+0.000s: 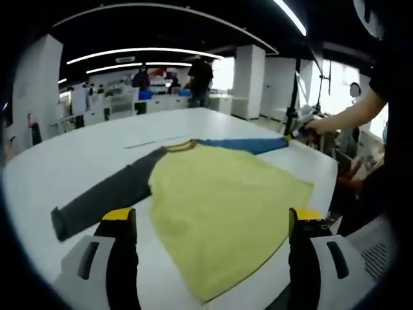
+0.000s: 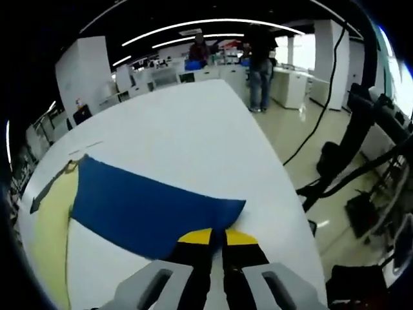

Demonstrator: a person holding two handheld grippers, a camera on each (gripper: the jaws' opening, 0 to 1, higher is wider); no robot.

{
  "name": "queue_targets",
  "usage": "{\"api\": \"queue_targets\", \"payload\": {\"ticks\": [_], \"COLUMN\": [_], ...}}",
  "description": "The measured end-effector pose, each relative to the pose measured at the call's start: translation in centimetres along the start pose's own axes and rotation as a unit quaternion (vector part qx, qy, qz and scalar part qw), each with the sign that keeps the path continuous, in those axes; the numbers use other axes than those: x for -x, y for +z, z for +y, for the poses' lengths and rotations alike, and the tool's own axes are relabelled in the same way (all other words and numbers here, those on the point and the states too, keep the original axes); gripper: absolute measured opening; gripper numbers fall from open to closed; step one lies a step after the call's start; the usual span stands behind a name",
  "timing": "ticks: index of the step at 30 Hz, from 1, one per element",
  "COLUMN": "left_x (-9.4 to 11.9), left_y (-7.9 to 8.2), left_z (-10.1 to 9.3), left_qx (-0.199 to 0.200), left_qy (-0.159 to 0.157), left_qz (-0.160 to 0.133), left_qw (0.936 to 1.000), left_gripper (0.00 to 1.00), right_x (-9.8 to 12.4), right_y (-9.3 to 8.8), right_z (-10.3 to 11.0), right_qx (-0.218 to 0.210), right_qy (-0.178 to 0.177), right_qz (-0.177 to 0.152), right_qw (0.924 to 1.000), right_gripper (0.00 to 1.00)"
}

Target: Fold the garment on the visible template until the final outline fits inside the template.

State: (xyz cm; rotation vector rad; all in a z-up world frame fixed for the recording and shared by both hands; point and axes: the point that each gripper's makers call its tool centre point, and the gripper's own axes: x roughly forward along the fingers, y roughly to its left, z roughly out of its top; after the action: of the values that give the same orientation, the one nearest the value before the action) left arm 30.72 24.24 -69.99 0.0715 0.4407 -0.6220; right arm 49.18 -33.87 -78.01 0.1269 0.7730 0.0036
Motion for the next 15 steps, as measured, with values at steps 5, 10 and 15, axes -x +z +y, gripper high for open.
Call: {"api": "queue_targets", "payload": {"ticks": [5, 10, 15], "left_x": [0.1, 0.0, 0.1], "left_y": [0.0, 0.4, 0.9], "left_z": [0.1, -0.3, -0.7], "left_qx": [0.000, -0.001, -0.002], "left_qy": [-0.001, -0.003, -0.005], "left_qz": [-0.004, -0.007, -0.014], "left_qw": [1.0000, 1.0000, 0.9999], "left_gripper": [0.95, 0.95, 0.95], "right_x": [-0.2, 0.9, 1.0], "right_y": [1.0, 1.4, 2.2], "right_z": [0.1, 1.9, 2.5], "right_qx": [-0.016, -0.024, -0.026], "right_qy": [0.019, 0.027, 0.034], "right_qz": [-0.006, -0.008, -0.013], "right_qw": [0.9997, 0.9993, 0.9990], "right_gripper": [0.00, 0.00, 0.00]}}
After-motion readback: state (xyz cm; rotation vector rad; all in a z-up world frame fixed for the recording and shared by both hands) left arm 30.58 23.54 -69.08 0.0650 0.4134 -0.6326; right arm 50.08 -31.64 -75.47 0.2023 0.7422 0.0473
